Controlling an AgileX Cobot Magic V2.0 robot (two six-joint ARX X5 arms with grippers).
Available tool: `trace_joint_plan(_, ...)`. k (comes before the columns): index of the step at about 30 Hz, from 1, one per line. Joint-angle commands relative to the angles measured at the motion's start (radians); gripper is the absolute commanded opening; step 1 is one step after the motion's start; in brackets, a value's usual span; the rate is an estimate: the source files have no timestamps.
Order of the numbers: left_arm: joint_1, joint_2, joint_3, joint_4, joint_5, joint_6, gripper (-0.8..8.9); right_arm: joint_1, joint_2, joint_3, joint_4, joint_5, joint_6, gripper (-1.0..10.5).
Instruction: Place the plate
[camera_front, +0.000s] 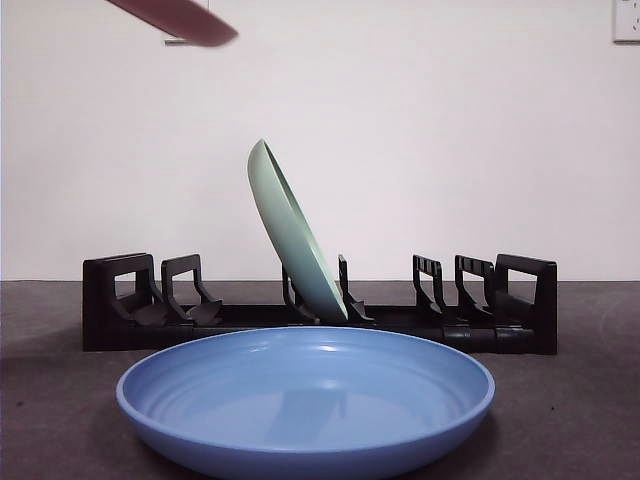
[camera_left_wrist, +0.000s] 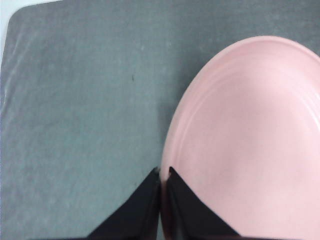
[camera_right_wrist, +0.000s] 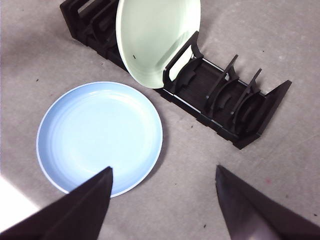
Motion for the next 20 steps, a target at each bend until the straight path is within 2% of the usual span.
trace_joint_plan(1, -0.028, -0.079, -0.134, -0.035, 0.001, -0.064, 0.09, 0.010, 0.008, 0.019, 0.001, 0.030, 0.013, 3.3)
trace_joint_plan(7, -0.072, -0.328, -0.518, 0.051, 0.016, -0.156, 0.09, 0.010, 0.008, 0.019, -0.003, 0.047, 0.013, 3.3)
trace_joint_plan(11, -0.093, -0.464, -0.735, 0.125, 0.084, -0.237, 0.08, 0.010, 0.008, 0.019, -0.003, 0.047, 0.013, 3.3)
trace_joint_plan(14, -0.096, -0.523, -0.861, 0.182, 0.134, -0.283, 0.08, 0.010, 0.008, 0.019, -0.002, 0.047, 0.014, 3.3)
trace_joint_plan(17, -0.102, -0.539, -0.978, 0.265, 0.238, -0.328, 0.08, 0.010, 0.008, 0.019, -0.003, 0.047, 0.023, 3.3)
trace_joint_plan(20, -0.128, -0.529, -1.078, 0.379, 0.275, -0.372, 0.08, 0.010, 0.008, 0.019, -0.002, 0.046, 0.039, 3.3)
